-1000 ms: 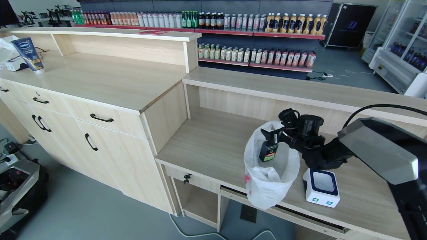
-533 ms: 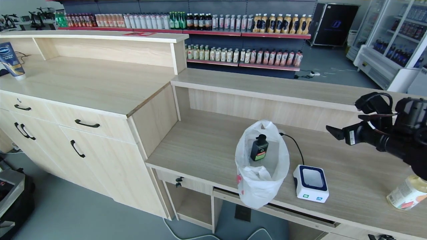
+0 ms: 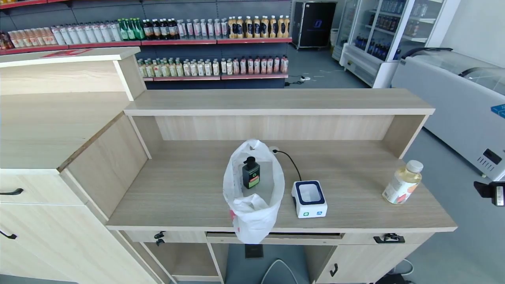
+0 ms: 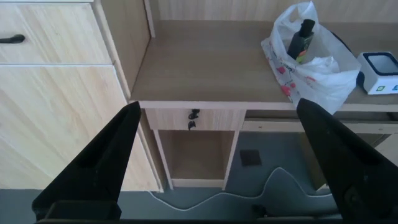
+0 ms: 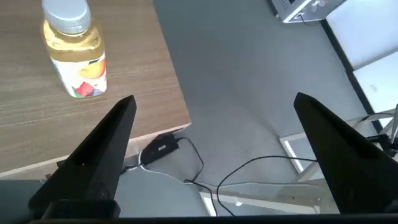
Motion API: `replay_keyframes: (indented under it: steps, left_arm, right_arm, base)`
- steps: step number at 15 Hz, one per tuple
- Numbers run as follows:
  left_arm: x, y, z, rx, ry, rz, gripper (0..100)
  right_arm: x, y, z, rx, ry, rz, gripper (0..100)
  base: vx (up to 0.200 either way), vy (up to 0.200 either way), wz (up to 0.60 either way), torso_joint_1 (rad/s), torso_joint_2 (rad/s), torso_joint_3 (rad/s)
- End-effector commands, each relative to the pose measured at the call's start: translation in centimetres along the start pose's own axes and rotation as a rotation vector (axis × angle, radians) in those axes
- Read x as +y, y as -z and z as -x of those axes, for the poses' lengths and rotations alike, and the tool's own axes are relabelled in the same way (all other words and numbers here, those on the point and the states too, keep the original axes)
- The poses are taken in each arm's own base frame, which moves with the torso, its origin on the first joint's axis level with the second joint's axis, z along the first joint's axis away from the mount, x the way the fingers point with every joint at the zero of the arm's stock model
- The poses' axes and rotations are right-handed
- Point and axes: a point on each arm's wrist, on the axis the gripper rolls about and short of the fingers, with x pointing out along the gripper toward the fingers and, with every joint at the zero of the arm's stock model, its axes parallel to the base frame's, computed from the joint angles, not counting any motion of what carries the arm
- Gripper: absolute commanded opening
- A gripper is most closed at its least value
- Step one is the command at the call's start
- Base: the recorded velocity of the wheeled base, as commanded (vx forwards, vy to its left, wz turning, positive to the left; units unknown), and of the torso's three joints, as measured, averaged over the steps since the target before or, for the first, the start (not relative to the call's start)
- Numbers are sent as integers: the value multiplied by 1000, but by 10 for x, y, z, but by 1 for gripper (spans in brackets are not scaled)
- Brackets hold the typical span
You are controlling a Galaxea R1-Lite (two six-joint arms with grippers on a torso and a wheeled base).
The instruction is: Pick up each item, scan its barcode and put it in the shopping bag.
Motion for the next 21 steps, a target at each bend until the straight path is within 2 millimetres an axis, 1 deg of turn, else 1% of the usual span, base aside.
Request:
replay_keyframes:
  steps: [1, 4, 6, 8, 9, 12, 15, 17, 21]
  left_arm:
    - [0, 0, 0, -1, -1, 0, 100]
    - [0, 0, 0, -1, -1, 0, 100]
    - [0, 0, 0, -1, -1, 0, 100]
    - [0, 0, 0, -1, -1, 0, 100]
    - [0, 0, 0, -1, 1, 0, 100]
    - [0, 0, 0, -1, -1, 0, 100]
    - [0, 0, 0, -1, -1, 0, 100]
    - [0, 0, 0, -1, -1, 0, 100]
    - [0, 0, 0, -1, -1, 0, 100]
  right_arm:
    - [2, 43, -42, 50, -63, -114, 100]
    - [8, 64, -66, -21, -163, -123, 100]
    - [15, 75, -78, -45, -187, -119, 100]
    - [19, 82, -88, -65, -182, -115, 100]
    - [24, 87, -95, -82, -187, -108, 100]
    - [34, 85, -108, -112, -206, -96, 100]
    - [49, 85, -111, -112, -245, -91, 100]
    - [58, 81, -114, -130, -266, -83, 100]
    - [74, 70, -130, -196, -291, -59, 100]
  base:
    - [0, 0, 0, 0, 0, 0]
    - [0, 0, 0, 0, 0, 0]
    - [0, 0, 0, 0, 0, 0]
    - [0, 0, 0, 0, 0, 0]
    - [0, 0, 0, 0, 0, 0]
    - [0, 0, 0, 0, 0, 0]
    - [0, 0, 0, 0, 0, 0]
    - [0, 0, 0, 0, 0, 0]
    - [0, 0, 0, 0, 0, 0]
